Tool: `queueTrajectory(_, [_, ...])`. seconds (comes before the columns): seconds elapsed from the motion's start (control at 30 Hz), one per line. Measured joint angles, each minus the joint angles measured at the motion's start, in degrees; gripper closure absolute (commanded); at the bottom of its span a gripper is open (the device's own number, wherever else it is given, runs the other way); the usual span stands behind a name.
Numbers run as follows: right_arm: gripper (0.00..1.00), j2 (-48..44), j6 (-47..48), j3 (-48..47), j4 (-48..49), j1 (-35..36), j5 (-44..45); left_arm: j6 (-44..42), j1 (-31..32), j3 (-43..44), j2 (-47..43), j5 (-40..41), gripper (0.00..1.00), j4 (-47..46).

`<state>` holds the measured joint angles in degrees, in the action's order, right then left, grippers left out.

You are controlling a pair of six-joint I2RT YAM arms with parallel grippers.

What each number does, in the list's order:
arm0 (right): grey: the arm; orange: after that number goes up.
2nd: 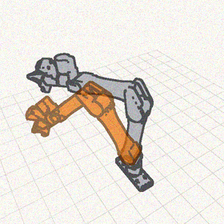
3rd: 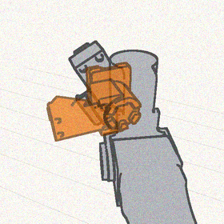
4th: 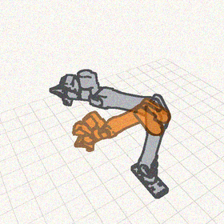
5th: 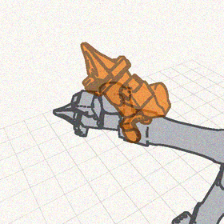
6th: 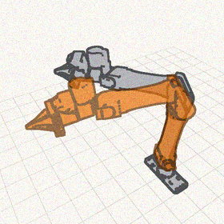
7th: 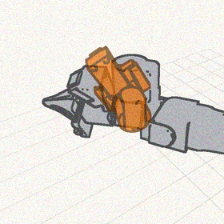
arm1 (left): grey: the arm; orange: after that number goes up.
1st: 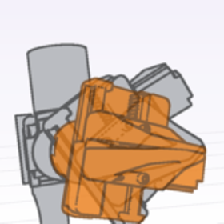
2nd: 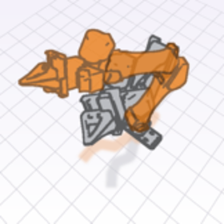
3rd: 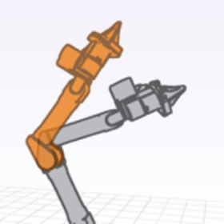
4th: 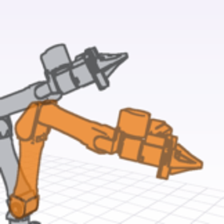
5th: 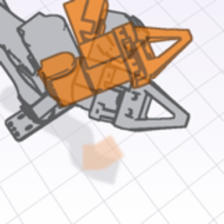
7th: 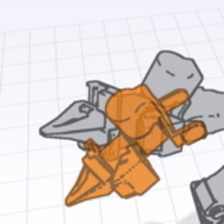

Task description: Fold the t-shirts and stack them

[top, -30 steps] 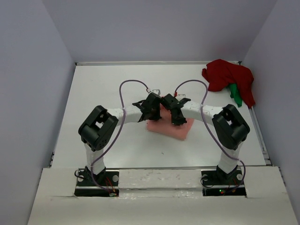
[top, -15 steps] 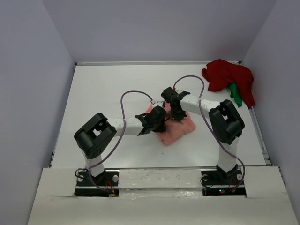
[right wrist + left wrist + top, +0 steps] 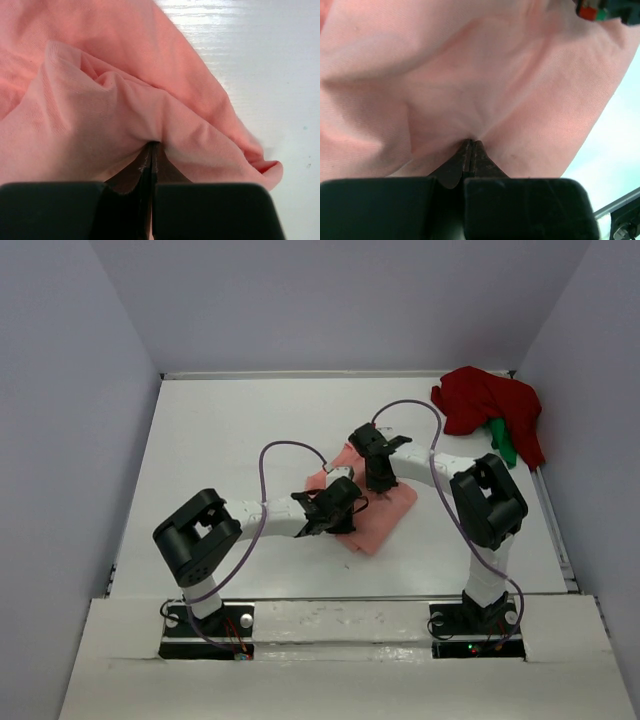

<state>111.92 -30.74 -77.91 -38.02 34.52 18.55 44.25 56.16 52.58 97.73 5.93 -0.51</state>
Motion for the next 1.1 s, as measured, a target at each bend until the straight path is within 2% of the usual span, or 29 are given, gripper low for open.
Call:
queueTrajectory(0.13, [1.00,-3.8,-1.2,5.8,4.8,0.0,-0.3,-0.2,-0.4,2.1,0.8,0.8,1.00,2.9])
queueTrajectory(0.53, [1.00,-9.9,-3.9,14.5,12.4,-0.8,-5.9,-1.7,-4.7,3.4,1.1,1.7,1.00,6.3])
queueTrajectory(0.87, [1.00,-15.1,-7.3,18.3,8.7,4.7,-7.8,-3.8,-8.8,3.4,0.0,4.7,1.00,9.6])
queueTrajectory(0.93, [0.92,-16.9,-7.8,18.6,7.1,6.5,-7.0,-4.0,-9.0,3.7,-0.1,5.5,1.00,10.5])
queueTrajectory(0.97, [0.84,-17.8,-7.8,18.6,6.3,7.4,-6.5,-4.0,-9.0,3.8,-0.2,5.9,1.00,10.9])
queueTrajectory(1.07, [0.70,-19.5,-8.2,18.3,4.5,9.0,-4.9,-4.1,-8.7,4.1,-0.8,7.8,1.00,12.8])
queueTrajectory(1.1, [0.62,-19.9,-8.5,18.0,3.5,9.6,-3.7,-4.1,-8.4,4.2,-1.2,8.8,0.99,13.6])
